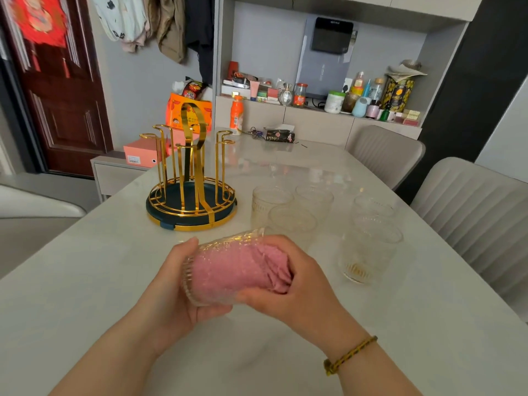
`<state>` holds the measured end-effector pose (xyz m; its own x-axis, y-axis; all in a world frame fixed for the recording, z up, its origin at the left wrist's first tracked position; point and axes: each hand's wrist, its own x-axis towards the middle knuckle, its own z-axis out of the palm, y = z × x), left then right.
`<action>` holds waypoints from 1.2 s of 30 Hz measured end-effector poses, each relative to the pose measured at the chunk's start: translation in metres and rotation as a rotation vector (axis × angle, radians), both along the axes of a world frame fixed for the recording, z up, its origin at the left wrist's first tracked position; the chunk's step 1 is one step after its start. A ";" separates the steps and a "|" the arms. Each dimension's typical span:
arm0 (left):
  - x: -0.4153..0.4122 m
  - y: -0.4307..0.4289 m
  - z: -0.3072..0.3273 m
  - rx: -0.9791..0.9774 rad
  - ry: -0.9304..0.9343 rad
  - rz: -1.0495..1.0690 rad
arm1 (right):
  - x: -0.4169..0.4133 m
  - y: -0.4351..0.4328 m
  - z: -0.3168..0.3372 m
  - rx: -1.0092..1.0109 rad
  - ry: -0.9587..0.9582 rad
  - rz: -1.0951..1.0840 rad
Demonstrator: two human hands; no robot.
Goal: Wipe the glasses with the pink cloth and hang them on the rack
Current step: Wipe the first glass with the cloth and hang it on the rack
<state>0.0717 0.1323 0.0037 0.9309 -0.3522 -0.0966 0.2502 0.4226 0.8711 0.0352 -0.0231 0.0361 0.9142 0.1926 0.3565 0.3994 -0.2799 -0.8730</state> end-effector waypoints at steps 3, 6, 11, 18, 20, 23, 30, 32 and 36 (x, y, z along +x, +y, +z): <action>0.002 -0.001 -0.003 0.024 0.043 -0.004 | 0.002 -0.003 -0.005 0.050 -0.001 -0.080; 0.001 -0.002 -0.003 0.050 -0.093 -0.044 | 0.007 -0.010 -0.010 0.329 0.161 -0.139; -0.001 0.000 -0.006 0.154 -0.246 -0.035 | 0.011 -0.013 -0.016 0.484 0.300 -0.097; -0.001 -0.002 -0.004 0.093 0.082 -0.018 | -0.001 -0.004 -0.016 0.107 0.078 -0.015; 0.000 -0.002 -0.005 0.110 0.071 -0.018 | 0.003 -0.003 -0.019 0.120 0.076 -0.143; 0.000 -0.001 -0.009 0.176 -0.117 -0.071 | 0.009 -0.006 -0.019 0.395 0.240 -0.244; 0.002 -0.001 -0.009 0.265 -0.305 0.142 | 0.010 -0.005 -0.020 0.538 0.378 -0.117; 0.003 -0.002 -0.008 0.262 -0.211 0.172 | 0.007 -0.004 -0.020 0.374 0.251 -0.164; 0.003 -0.002 -0.007 0.254 -0.077 0.109 | 0.002 0.002 -0.020 0.247 0.165 -0.142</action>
<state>0.0751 0.1303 -0.0033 0.9700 -0.2232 -0.0967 0.1446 0.2093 0.9671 0.0370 -0.0214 0.0163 0.9750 -0.0144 0.2218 0.2195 -0.0943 -0.9711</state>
